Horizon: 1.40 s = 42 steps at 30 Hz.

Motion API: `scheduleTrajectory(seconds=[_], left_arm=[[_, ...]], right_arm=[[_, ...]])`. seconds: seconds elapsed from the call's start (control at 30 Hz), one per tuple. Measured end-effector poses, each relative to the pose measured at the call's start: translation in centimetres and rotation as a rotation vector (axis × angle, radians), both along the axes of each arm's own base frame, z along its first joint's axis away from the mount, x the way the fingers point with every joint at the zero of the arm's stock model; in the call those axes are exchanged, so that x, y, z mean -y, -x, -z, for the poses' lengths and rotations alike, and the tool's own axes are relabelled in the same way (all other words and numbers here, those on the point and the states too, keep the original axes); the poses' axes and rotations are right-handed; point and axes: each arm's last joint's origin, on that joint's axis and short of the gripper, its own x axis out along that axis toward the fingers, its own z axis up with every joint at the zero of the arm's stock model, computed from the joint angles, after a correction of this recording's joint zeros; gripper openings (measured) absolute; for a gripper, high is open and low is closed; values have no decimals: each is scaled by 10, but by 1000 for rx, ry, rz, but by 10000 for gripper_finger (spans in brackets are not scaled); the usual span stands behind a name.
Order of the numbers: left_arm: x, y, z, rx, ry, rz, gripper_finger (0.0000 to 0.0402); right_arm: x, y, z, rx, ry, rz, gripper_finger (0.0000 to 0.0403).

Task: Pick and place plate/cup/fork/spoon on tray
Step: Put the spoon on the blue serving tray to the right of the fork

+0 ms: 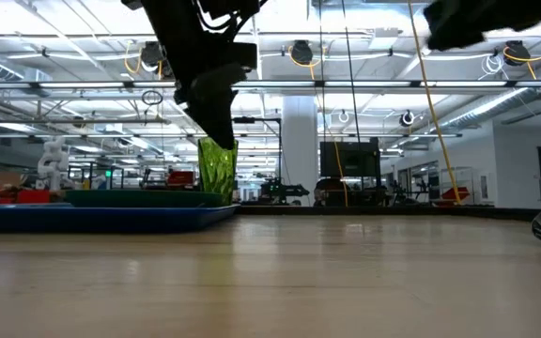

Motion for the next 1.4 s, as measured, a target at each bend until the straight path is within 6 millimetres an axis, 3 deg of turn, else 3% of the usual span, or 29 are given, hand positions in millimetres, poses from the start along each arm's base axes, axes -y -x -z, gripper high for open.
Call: scheduleTrajectory(seconds=[0.2,0.6,0.77,1.1,1.4], left_arm=[[14,-7,-2,82,162,83,117],[55,-8,-6,151,126,150,117],[80,-9,-11,232,105,221,117],[111,-10,-14,320,77,323,115],[113,-12,-13,331,72,337,16]], right_arm=[[-19,-1,16,-91,-35,-18,187],[-42,-13,51,-223,-24,-13,187],[-53,-17,65,-295,-84,-97,187],[-60,-24,97,-427,-61,-109,138],[-58,-22,104,-443,-27,-97,124]])
